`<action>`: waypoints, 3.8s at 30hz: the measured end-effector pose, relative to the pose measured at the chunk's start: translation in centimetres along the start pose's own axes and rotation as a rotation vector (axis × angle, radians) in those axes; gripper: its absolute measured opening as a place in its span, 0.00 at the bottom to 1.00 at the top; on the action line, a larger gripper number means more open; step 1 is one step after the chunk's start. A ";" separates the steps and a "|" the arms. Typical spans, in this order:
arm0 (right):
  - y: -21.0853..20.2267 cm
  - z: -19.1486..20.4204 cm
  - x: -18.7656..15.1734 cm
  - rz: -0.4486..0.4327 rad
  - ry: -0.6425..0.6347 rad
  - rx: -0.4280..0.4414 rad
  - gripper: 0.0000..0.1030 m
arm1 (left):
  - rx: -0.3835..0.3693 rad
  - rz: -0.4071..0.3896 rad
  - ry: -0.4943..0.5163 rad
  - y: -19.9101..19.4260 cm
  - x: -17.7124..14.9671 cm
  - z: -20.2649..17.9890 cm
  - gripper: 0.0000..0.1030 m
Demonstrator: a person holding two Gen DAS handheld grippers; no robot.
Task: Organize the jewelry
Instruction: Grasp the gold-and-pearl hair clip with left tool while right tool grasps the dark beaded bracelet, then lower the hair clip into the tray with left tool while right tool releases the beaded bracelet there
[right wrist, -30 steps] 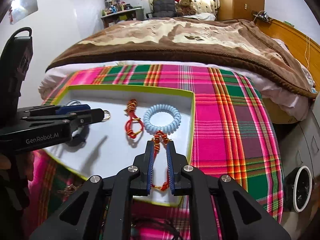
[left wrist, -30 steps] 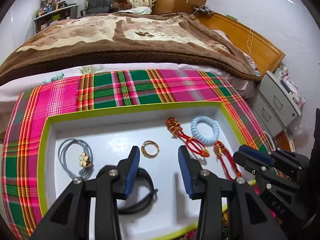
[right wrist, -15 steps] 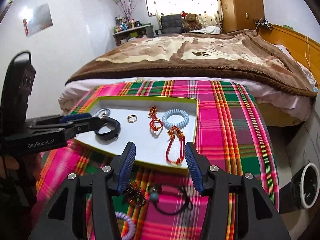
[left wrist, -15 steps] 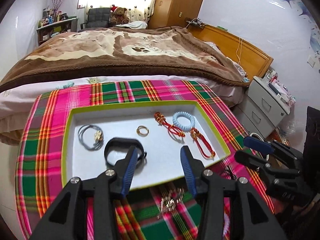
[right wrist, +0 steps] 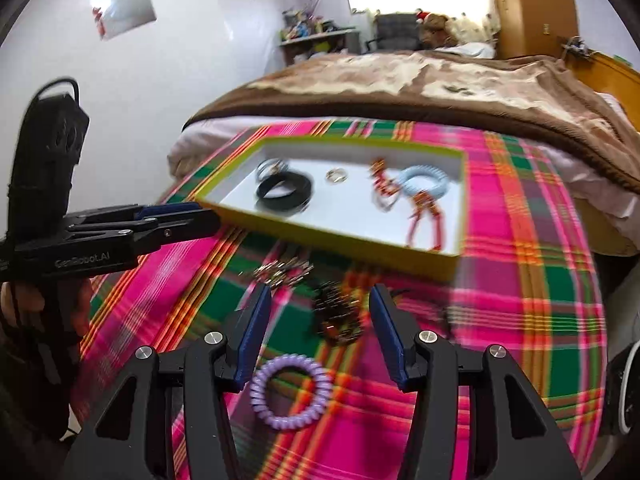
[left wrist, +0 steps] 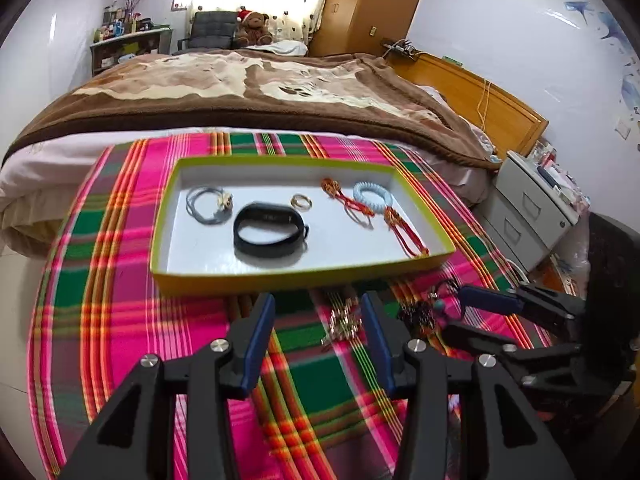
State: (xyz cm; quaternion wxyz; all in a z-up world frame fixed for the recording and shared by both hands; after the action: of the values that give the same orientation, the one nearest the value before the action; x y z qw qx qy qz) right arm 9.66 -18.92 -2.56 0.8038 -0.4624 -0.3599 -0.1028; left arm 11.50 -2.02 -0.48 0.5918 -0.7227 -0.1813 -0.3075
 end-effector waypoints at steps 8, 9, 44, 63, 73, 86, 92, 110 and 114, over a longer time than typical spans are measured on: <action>3.6 -0.2 -0.4 0.089 -0.026 -0.051 0.50 | 0.000 0.001 -0.037 -0.3 -0.9 1.3 0.45; 4.1 -0.4 -0.5 0.106 -0.030 -0.063 0.50 | 0.000 0.001 -0.042 -0.3 -0.9 1.4 0.46; -1.1 -0.9 0.7 -0.072 0.016 -0.100 0.25 | -0.052 0.077 0.206 4.0 -1.0 -4.1 0.46; -1.9 -1.3 0.6 -0.103 0.032 -0.083 0.25 | 0.059 0.075 0.299 5.3 -1.6 -5.2 0.44; -2.0 -1.4 0.6 -0.105 0.041 -0.087 0.25 | 0.060 0.064 0.304 4.9 -1.6 -5.2 0.24; -2.0 -0.8 1.0 -0.099 0.031 -0.106 0.25 | 0.050 0.018 0.267 3.3 -0.9 -4.4 0.24; -1.9 -0.5 1.5 -0.102 0.028 -0.108 0.25 | 0.022 0.010 0.238 2.6 -0.2 -3.8 0.24; -0.2 -0.7 5.7 -0.099 0.038 -0.083 0.25 | 0.058 -0.028 0.137 1.9 7.0 1.8 0.24; 0.5 -1.2 6.7 -0.095 0.054 -0.078 0.25 | 0.074 -0.032 0.129 2.2 8.4 2.6 0.24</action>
State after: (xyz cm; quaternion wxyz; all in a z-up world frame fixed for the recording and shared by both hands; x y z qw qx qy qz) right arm 15.30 -18.49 1.18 0.7887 -0.4730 -0.3552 -0.1673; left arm 19.72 -0.86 3.08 0.6237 -0.6760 -0.1656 -0.3558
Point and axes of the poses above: each gripper's, at about its wrist camera, not at the fingertips, and y roughly the way its jaws point, z to its left, x to its top, the point moved 3 cm from there along y, roughly the way its jaws point, and after that the axes turned 11 degrees about x, right-handed, at the moved point
